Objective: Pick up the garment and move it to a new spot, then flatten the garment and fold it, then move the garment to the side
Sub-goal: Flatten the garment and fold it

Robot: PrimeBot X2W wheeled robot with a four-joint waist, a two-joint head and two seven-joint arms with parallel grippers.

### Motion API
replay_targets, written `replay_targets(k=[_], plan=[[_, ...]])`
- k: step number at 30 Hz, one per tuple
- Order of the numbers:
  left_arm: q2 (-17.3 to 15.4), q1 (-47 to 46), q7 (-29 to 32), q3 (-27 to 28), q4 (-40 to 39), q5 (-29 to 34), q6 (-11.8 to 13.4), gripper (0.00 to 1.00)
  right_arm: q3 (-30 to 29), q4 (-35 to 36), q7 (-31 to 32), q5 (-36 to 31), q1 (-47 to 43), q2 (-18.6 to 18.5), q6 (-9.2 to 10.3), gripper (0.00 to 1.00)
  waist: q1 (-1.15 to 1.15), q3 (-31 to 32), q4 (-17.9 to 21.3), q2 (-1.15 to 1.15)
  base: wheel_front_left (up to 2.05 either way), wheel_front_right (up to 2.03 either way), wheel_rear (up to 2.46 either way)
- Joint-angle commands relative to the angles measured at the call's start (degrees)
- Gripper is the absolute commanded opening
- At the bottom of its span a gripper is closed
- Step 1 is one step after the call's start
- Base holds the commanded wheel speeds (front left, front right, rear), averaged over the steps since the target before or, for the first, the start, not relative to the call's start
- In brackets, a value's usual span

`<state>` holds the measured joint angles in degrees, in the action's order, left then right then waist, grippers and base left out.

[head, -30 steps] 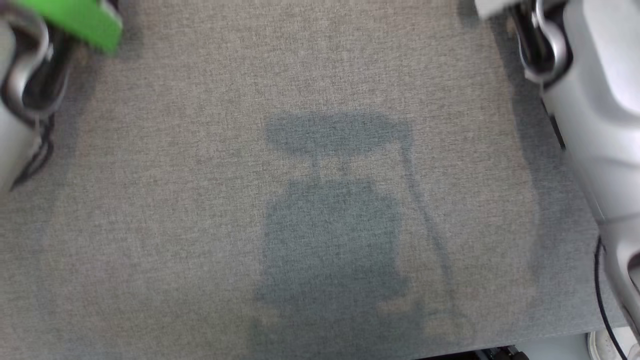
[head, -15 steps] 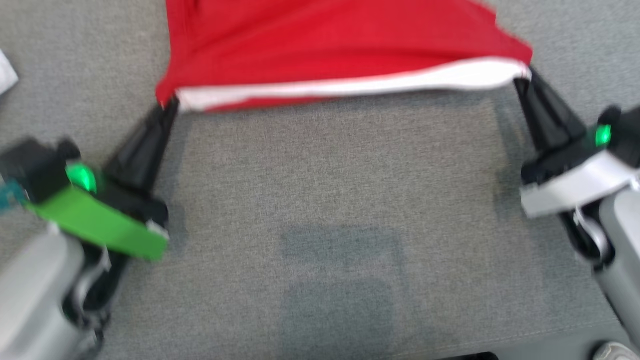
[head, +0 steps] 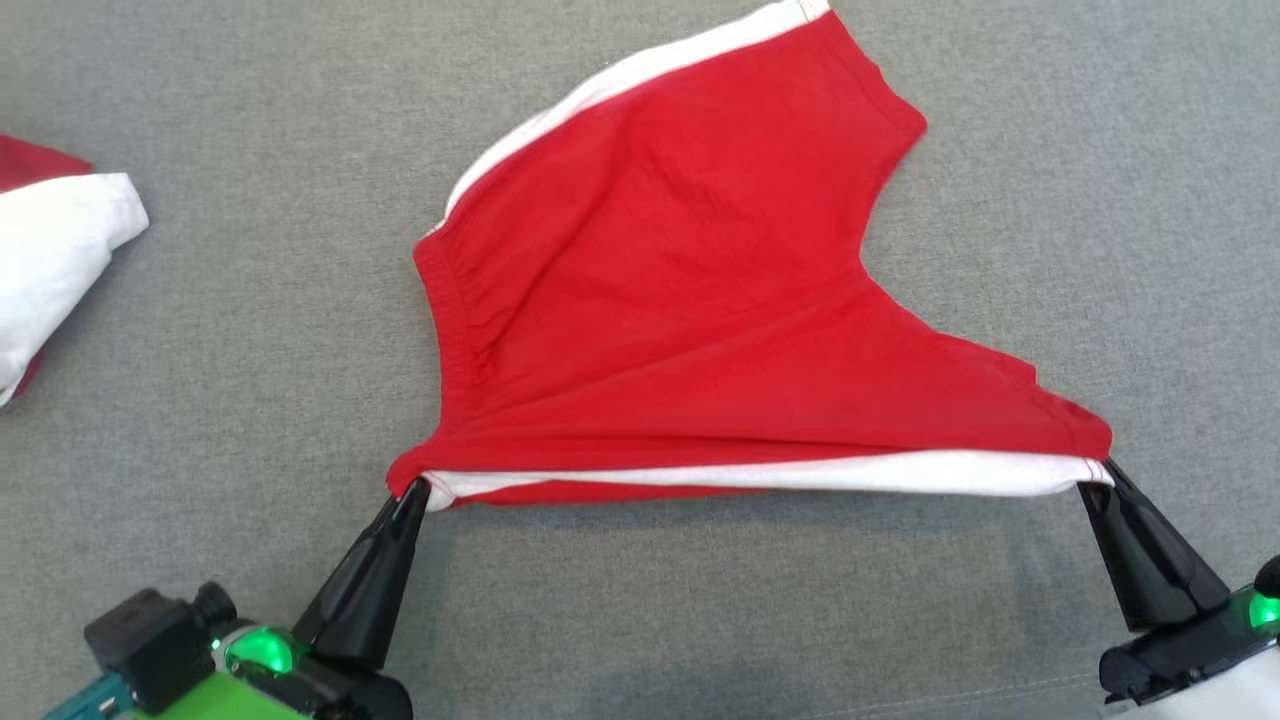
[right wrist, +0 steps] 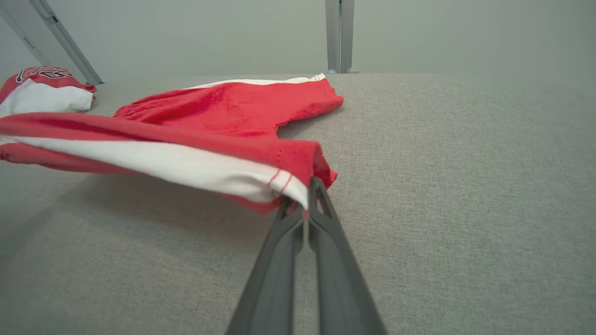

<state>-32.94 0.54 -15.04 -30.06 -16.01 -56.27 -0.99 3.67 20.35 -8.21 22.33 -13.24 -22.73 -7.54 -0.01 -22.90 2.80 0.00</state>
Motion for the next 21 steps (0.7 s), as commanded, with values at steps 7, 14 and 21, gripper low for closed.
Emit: replay_targets(k=[7,14,21], plan=[[-0.64,-0.76,2.14,1.18,-2.33,0.81,-0.56,0.0,1.2,1.53,3.37,1.13,5.9,-1.28,0.1,0.0,0.01,-1.59,0.27,0.0,0.0,0.0,0.0],[-1.18,-14.32,11.92,4.1,-3.48,-3.93,1.73,0.0,4.9,-5.32,9.6,8.46,26.34,-3.84,0.09,0.0,0.01,-8.81,-0.18,0.0,0.0,0.0,0.0],[-0.42,-26.43,19.64,5.13,1.14,-6.37,4.51,0.0,9.39,-16.65,15.56,14.53,45.22,-3.81,0.06,0.0,0.01,-12.85,-0.94,0.0,0.0,0.0,0.0]])
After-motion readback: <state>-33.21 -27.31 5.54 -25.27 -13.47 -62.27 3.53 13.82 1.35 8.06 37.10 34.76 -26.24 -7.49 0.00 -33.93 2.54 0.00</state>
